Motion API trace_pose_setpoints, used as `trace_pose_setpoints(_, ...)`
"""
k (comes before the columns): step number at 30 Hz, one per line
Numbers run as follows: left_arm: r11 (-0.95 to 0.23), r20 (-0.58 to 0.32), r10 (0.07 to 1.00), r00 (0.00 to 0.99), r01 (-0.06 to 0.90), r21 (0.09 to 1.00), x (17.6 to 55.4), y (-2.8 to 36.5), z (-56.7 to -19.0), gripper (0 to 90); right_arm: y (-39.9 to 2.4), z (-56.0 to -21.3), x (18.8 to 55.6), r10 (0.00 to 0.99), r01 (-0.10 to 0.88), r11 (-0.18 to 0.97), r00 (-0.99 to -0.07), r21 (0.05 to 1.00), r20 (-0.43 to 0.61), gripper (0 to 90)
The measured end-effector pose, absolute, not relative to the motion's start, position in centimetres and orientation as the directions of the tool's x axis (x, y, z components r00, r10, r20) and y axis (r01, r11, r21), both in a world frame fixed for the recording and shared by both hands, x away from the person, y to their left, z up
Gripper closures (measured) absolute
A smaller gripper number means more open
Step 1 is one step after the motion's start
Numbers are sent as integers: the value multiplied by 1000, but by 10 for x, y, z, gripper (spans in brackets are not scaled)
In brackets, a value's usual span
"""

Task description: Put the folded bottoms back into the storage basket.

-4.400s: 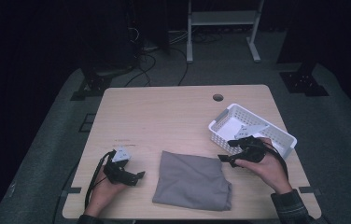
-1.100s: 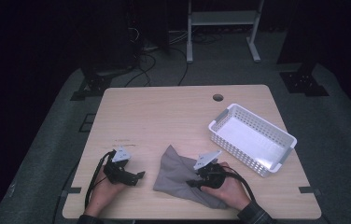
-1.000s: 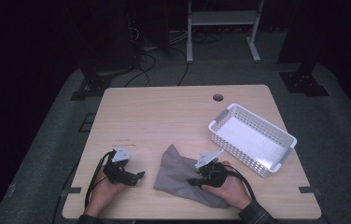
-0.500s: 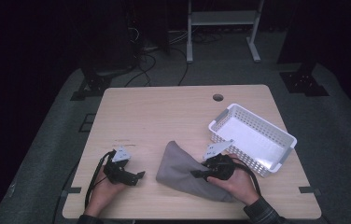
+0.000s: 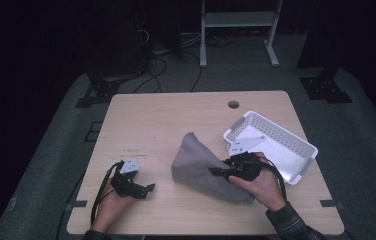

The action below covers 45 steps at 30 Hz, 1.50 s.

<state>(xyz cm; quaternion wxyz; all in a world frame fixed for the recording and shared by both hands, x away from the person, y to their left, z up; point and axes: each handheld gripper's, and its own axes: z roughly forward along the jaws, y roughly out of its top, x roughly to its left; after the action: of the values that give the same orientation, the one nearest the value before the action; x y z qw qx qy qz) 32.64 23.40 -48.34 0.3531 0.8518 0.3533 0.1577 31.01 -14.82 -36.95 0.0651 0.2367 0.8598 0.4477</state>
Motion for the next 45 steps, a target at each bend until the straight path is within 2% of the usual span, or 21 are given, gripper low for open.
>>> trace_pose_setpoints(19, -498, 17, 715, 699, 491, 715, 326, 234, -484, 0, -179, -320, 324, 526, 322, 414, -848, 851, 65, 722)
trace_pose_setpoints(30, -499, 16, 713, 701, 492, 714, 326, 234, -483, 0, -192, -295, 328, 546, 311, 410, -836, 858, 43, 722)
trace_pose_setpoints(45, -497, 17, 714, 700, 491, 715, 326, 234, -484, 0, -229, -266, 336, 618, 309, 369, -786, 876, 17, 721)
